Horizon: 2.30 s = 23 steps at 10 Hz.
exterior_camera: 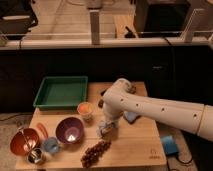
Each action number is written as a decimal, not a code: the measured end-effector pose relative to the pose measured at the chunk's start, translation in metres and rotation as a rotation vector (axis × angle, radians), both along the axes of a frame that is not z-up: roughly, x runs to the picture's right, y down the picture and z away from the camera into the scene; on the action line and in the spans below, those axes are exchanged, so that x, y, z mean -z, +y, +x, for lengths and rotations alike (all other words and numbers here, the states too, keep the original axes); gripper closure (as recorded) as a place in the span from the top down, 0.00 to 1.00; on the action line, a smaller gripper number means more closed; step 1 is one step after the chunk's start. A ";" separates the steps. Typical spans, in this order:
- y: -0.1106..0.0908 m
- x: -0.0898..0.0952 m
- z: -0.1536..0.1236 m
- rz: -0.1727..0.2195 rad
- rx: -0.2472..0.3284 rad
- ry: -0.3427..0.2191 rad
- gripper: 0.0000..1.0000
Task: Place towel in tray
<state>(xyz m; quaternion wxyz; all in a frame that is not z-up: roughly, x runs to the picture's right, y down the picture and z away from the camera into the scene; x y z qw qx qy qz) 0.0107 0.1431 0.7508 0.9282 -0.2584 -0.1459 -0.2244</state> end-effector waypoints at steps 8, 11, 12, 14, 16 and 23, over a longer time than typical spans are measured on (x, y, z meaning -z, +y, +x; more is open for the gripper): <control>-0.103 0.005 -0.081 0.091 0.146 -0.106 0.00; -0.119 -0.010 -0.126 0.099 0.206 -0.175 0.00; -0.125 -0.019 -0.148 0.100 0.235 -0.207 0.00; -0.135 -0.034 -0.187 0.100 0.280 -0.266 0.00; -0.141 -0.051 -0.211 0.103 0.313 -0.308 0.00; -0.146 -0.084 -0.260 0.184 0.307 -0.400 0.00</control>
